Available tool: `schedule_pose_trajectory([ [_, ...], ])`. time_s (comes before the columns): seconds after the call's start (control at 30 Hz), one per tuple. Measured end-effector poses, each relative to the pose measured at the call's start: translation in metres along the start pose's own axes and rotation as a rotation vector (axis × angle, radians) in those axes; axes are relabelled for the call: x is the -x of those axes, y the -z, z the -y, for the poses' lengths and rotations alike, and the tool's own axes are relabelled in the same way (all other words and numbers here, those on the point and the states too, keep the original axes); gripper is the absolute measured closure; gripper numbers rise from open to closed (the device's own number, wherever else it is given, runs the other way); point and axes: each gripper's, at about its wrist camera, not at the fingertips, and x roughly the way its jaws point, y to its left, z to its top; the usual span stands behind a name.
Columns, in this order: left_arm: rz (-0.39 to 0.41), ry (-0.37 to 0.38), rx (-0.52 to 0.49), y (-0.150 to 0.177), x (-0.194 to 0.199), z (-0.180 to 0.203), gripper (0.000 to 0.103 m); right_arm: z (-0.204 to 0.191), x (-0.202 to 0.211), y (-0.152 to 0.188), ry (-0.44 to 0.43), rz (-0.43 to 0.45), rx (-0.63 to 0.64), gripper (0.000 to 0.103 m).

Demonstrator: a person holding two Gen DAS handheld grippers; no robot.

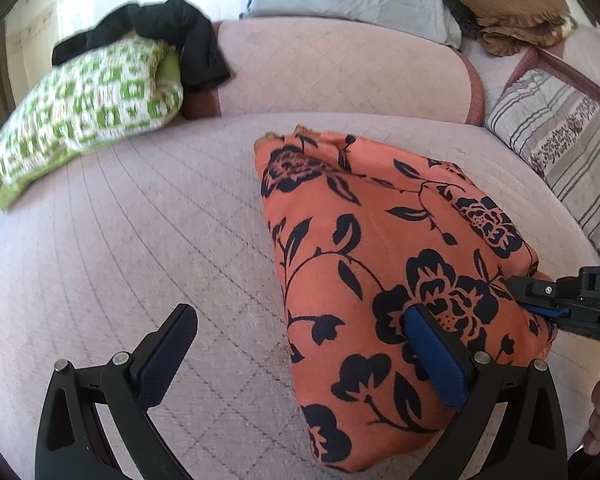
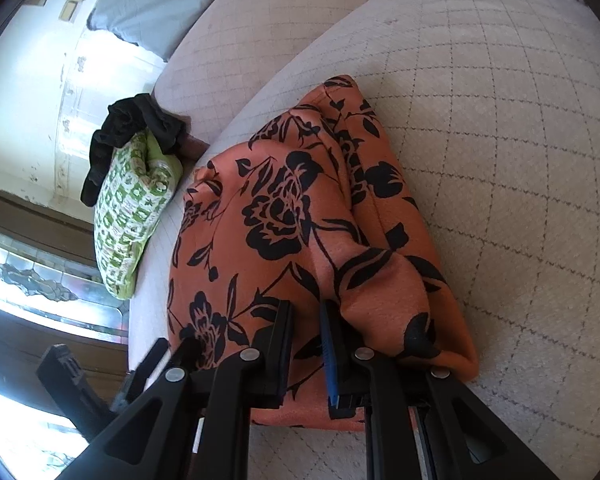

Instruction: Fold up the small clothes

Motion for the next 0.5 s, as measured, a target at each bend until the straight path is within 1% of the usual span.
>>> schedule_pose_trajectory([
  [0.1, 0.017, -0.048, -0.041, 0.002, 0.007, 0.007, 0.0, -0.004, 0.004, 0.003, 0.012, 0.004, 0.025, 0.086],
  [0.2, 0.024, -0.064, -0.058, 0.003, 0.014, 0.013, 0.0, -0.008, 0.016, 0.007, 0.022, 0.021, 0.051, 0.086],
  [0.27, 0.045, -0.068, -0.07, 0.004, 0.022, 0.018, 0.0, -0.01, 0.029, 0.01, 0.011, 0.075, 0.067, 0.084],
  [0.3, 0.056, -0.061, -0.078, 0.005, 0.024, 0.02, 0.0, -0.011, 0.037, 0.012, 0.009, 0.111, 0.078, 0.084],
  [0.33, 0.055, -0.065, -0.086, 0.006, 0.023, 0.022, 0.0, -0.012, 0.043, 0.013, 0.002, 0.132, 0.086, 0.084],
  [0.37, 0.039, -0.085, -0.099, 0.008, 0.018, 0.024, 0.0, -0.012, 0.045, 0.012, -0.004, 0.14, 0.09, 0.084],
  [0.4, 0.003, -0.105, -0.119, 0.011, 0.008, 0.026, 0.0, -0.011, 0.044, 0.013, 0.001, 0.134, 0.091, 0.084],
  [0.43, -0.03, -0.097, -0.128, 0.013, 0.0, 0.027, 0.0, -0.01, 0.039, 0.013, 0.017, 0.114, 0.087, 0.079],
  [0.47, -0.05, -0.069, -0.113, 0.015, -0.007, 0.024, 0.0, -0.007, 0.028, 0.013, 0.04, 0.062, 0.075, 0.077],
  [0.5, -0.053, -0.052, -0.087, 0.016, -0.008, 0.021, 0.0, -0.004, 0.017, 0.014, 0.031, 0.011, 0.062, 0.076],
])
